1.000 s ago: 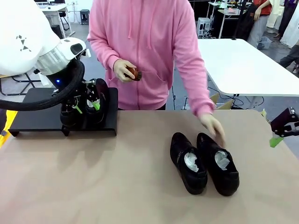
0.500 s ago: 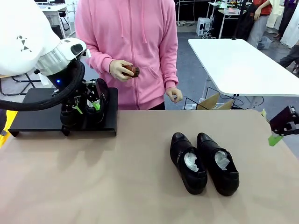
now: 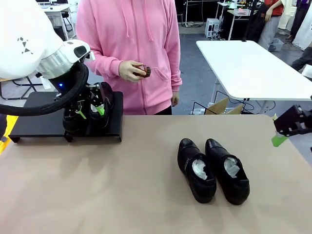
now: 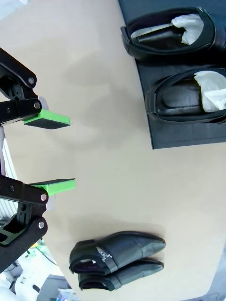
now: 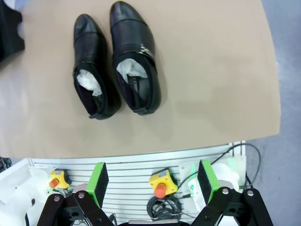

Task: Organize the shoes by placing them on the stand.
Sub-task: Pick up one Shoe and place it in the middle of the table.

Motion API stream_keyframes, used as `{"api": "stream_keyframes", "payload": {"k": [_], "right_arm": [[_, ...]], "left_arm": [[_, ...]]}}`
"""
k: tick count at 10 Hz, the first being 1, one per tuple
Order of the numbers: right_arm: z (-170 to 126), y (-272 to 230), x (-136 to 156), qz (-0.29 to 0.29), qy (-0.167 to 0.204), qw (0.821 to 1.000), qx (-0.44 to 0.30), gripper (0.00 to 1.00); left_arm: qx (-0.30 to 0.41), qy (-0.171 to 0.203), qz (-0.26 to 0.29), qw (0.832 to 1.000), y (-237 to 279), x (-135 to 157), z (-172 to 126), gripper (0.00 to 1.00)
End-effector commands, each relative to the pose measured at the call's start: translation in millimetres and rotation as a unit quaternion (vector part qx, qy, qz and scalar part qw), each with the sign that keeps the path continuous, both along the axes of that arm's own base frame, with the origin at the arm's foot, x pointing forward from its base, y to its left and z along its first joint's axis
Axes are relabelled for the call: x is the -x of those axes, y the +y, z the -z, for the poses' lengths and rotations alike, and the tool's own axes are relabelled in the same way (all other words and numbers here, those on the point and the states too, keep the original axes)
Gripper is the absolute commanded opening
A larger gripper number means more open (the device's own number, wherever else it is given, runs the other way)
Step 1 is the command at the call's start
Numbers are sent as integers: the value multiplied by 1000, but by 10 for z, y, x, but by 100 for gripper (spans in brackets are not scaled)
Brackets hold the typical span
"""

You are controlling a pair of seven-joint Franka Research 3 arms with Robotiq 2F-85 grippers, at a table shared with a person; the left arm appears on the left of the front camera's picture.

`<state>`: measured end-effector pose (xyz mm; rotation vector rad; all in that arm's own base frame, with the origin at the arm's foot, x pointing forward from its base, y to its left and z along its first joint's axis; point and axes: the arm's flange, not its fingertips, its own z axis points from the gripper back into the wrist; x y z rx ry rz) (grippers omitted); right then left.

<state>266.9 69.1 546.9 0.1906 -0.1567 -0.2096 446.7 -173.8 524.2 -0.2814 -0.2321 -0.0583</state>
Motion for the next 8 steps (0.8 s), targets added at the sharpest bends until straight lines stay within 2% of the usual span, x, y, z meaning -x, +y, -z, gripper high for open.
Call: {"api": "stream_keyframes", "payload": {"k": [1,4,8], "right_arm": [[-5,163,-210,-55,-12,998,-21,100],[-35,249,-303,-71,-17,997,-15,100],[14,235,-286,-69,-9,997,-16,100]], "left_arm": [[1,0,0,1000,7,5,-3,57],[1,0,0,1000,7,5,-3,57],[1,0,0,1000,7,5,-3,57]]}}
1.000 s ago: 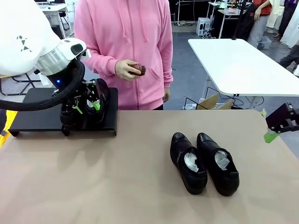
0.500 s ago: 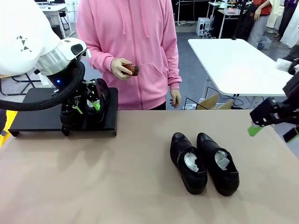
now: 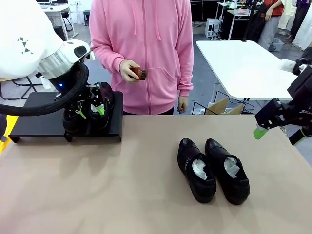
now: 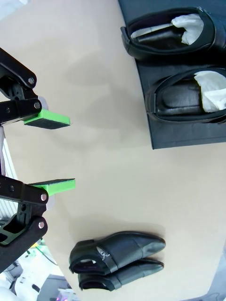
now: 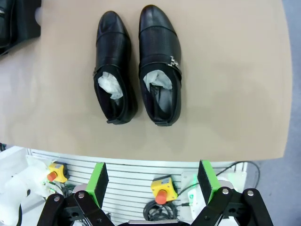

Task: Organize the shoes by placing them on the stand.
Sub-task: Pick up one Shoe and place it in the middle of the table.

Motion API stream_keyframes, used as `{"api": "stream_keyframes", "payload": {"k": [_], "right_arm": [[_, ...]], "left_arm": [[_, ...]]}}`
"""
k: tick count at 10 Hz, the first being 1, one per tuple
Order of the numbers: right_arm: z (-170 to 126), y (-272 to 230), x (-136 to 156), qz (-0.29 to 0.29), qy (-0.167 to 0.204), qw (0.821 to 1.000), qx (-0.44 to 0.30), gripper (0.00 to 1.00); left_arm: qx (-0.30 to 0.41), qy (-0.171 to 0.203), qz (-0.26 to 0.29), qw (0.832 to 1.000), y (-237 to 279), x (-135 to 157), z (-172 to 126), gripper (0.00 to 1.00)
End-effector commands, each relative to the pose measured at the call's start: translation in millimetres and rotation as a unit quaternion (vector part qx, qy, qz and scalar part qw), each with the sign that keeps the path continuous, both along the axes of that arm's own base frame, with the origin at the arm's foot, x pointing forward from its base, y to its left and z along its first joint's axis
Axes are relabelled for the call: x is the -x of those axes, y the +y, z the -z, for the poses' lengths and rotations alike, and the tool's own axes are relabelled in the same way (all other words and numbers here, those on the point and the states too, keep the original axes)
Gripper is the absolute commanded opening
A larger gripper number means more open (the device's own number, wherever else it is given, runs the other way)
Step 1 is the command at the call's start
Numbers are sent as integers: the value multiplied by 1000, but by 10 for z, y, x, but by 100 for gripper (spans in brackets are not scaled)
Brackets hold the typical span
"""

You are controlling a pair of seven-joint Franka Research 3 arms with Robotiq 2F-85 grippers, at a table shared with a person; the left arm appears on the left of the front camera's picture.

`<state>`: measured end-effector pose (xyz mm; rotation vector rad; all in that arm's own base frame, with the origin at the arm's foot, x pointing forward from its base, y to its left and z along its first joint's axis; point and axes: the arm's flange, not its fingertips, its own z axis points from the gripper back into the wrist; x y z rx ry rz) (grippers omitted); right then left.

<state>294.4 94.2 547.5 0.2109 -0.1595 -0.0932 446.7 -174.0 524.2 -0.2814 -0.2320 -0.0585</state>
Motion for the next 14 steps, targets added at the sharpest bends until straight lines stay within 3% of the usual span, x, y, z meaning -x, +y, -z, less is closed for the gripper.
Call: {"api": "stream_keyframes", "payload": {"k": [1,5,6,7,8,10,11,12,14], "right_arm": [[21,-9,-18,-11,-8,1000,-16,100],[105,932,-421,-127,-17,992,11,100],[197,1163,-534,-146,-30,988,28,100],[312,1334,-639,-148,-20,988,32,100],[163,1022,-274,-116,-17,993,22,100],[163,1022,-274,-116,-17,993,22,100],[273,1239,-427,-132,-13,991,23,100],[418,1386,-541,-168,16,985,38,100],[781,1700,-542,-211,41,976,36,100]], "left_arm": [[1,0,0,1000,8,5,-3,57],[1,0,0,1000,8,5,-3,57],[1,0,0,1000,8,5,-3,57],[1,0,0,1000,8,5,-3,57],[1,0,0,1000,8,5,-3,57],[1,0,0,1000,8,5,-3,57],[1,0,0,1000,8,5,-3,57],[1,0,0,1000,8,5,-3,57],[1,0,0,1000,8,5,-3,57]]}}
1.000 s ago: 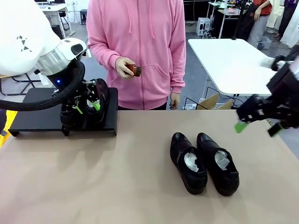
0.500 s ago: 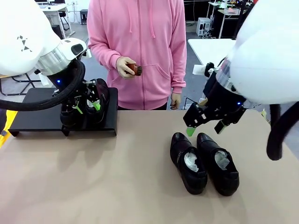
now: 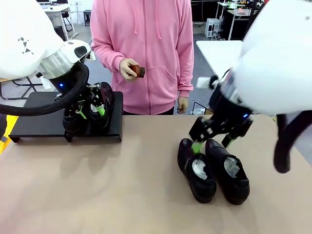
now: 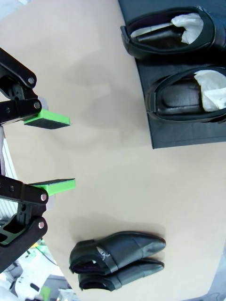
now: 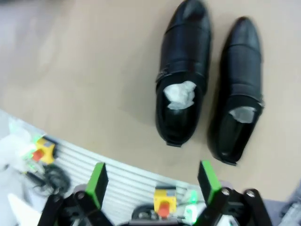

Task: Organize the shoes by placing them on the stand.
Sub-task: Pick up one Shoe and place it in the middle of the table.

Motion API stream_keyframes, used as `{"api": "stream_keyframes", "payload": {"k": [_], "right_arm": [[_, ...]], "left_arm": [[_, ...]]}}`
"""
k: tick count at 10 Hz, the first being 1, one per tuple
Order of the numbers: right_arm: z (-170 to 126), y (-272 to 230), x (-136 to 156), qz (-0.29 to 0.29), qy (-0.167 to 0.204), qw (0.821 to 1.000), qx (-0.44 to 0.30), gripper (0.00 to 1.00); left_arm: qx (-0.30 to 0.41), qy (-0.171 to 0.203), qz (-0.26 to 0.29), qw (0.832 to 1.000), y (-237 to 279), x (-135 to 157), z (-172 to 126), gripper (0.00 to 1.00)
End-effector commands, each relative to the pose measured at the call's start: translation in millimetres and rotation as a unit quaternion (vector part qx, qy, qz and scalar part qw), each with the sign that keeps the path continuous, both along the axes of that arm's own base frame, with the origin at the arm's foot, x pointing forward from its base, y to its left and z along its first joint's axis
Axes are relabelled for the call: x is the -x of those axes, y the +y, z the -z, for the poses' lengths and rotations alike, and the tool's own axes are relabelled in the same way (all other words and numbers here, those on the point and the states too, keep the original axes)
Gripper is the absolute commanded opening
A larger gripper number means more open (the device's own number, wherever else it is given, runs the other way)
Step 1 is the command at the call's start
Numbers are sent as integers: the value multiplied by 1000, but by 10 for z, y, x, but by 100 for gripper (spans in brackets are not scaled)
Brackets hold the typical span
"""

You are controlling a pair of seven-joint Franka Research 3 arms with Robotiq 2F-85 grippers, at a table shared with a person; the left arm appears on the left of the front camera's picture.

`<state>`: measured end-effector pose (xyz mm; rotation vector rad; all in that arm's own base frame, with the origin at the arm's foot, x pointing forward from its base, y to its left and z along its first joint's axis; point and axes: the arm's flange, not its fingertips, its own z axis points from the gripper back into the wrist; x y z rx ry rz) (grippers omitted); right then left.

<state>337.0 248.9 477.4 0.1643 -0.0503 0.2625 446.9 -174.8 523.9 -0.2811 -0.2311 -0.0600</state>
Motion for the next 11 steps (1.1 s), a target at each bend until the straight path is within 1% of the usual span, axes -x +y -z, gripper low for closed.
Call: {"api": "stream_keyframes", "payload": {"k": [1,2,3,5,6,7,8,9,10,11], "right_arm": [[204,259,-31,-40,10,999,9,100],[289,324,23,-44,7,999,11,100],[368,315,19,-37,5,999,24,100],[406,150,-88,-5,7,1000,29,100],[357,106,-117,35,13,999,32,100],[412,246,-17,-30,20,999,23,100],[394,145,-89,-7,19,999,25,100],[477,15,-249,12,41,999,30,100],[513,-153,-390,30,42,998,26,100],[523,-244,-452,42,32,998,32,100]], "left_arm": [[1,0,-1,1000,17,6,-6,57],[1,0,-1,1000,17,6,-6,57],[1,0,-1,1000,17,6,-6,57],[1,0,-1,1000,17,6,-6,57],[1,0,-1,1000,17,6,-6,57],[1,0,-1,1000,17,6,-6,57],[1,0,-1,1000,17,6,-6,57],[1,0,-1,1000,17,6,-6,57],[1,0,-1,1000,17,6,-6,57],[1,0,-1,1000,17,6,-6,57]]}}
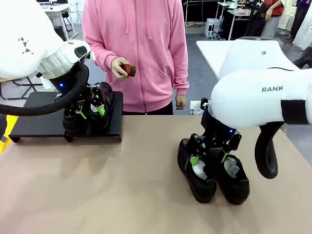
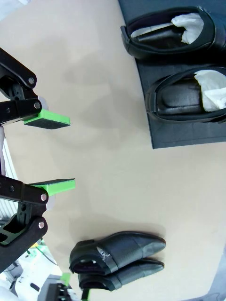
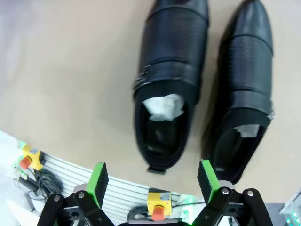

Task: Organize the shoes by placing them on the stand.
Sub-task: Pick up one Shoe and place it in the middle of the table.

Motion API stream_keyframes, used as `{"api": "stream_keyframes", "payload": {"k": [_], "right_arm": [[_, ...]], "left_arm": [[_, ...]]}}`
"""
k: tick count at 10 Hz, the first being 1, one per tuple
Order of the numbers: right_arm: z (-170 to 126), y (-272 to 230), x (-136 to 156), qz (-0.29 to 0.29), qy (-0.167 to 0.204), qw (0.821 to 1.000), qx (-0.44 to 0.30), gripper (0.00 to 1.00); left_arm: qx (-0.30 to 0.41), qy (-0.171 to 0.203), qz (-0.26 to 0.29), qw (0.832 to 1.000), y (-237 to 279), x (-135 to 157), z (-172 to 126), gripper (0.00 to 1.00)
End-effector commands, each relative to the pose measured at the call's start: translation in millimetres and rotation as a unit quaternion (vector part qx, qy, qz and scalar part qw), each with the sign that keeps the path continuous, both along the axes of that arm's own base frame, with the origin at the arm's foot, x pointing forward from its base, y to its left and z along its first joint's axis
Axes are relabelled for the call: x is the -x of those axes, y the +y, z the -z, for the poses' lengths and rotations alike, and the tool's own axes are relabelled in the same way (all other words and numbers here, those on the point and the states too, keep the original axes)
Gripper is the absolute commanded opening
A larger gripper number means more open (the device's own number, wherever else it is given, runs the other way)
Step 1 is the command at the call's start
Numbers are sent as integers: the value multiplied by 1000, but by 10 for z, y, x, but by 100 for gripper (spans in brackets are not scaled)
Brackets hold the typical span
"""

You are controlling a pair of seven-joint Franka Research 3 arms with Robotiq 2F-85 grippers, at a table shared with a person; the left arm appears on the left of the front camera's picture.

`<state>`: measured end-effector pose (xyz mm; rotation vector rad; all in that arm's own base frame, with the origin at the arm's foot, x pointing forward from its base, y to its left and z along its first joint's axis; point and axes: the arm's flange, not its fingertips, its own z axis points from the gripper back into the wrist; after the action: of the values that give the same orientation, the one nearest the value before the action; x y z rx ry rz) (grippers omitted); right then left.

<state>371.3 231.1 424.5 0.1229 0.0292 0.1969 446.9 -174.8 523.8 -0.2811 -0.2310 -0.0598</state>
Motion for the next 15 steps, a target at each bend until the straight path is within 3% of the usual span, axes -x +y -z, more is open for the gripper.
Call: {"api": "stream_keyframes", "payload": {"k": [1,2,4,11,15], "right_arm": [[4,-76,-125,11,-11,1000,10,100],[35,-54,-115,0,-21,1000,14,100],[109,-28,-110,7,-21,1000,12,64],[547,108,-98,71,-46,996,35,64],[589,5,-113,93,-52,994,37,64]], "left_arm": [[1,0,-1,1000,17,7,-7,57],[1,0,-1,1000,17,7,-7,57],[1,0,-1,1000,17,7,-7,57],[1,0,-1,1000,17,7,-7,57],[1,0,-1,1000,17,7,-7,57]]}}
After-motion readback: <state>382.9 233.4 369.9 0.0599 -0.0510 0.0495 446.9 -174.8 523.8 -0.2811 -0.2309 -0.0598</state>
